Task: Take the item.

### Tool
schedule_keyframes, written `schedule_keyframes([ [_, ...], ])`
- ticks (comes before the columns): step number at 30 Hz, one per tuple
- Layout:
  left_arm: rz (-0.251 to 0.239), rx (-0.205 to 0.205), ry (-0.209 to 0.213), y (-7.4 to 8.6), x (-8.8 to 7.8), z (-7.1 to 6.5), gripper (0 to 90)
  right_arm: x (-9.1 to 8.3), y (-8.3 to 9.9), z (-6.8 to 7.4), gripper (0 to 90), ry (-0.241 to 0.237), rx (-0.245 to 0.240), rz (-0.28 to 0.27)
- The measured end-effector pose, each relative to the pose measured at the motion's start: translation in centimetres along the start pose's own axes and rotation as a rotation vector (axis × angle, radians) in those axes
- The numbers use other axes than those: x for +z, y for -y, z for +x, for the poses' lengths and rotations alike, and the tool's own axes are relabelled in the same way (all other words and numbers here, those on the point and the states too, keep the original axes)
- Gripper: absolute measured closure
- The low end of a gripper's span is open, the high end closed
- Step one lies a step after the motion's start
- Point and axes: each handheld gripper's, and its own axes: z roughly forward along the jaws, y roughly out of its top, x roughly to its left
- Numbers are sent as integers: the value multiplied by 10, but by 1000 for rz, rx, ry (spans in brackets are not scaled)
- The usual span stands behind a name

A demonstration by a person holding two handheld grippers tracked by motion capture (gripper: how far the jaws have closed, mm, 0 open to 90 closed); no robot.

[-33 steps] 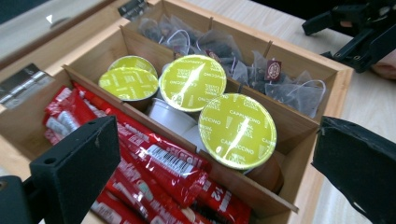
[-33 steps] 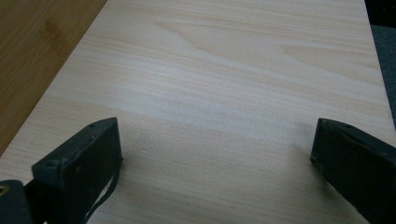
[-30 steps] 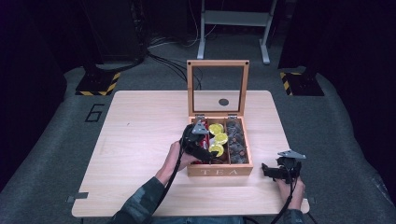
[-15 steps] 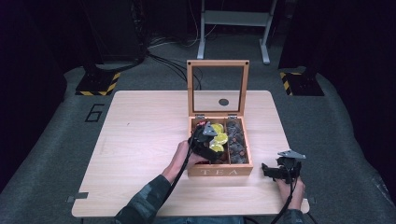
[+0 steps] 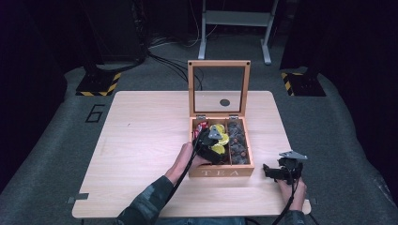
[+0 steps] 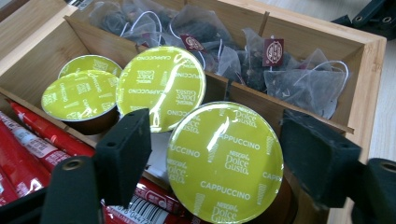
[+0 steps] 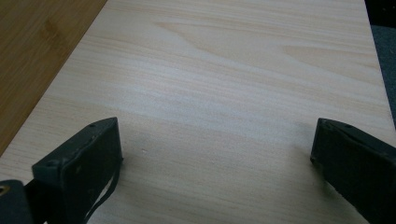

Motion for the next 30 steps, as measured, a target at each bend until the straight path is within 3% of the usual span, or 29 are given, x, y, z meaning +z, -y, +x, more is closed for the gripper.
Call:
schedule_keyframes([
  [6, 6, 8, -2, 1, 2, -2, 367, 0, 0, 0, 13, 0, 0, 0],
  [10, 7, 24, -12, 1, 2, -5, 376, 0, 0, 0, 13, 0, 0, 0],
  [30, -47, 7, -7, 2, -12, -4, 382, 0, 0, 0, 13, 1, 0, 0],
])
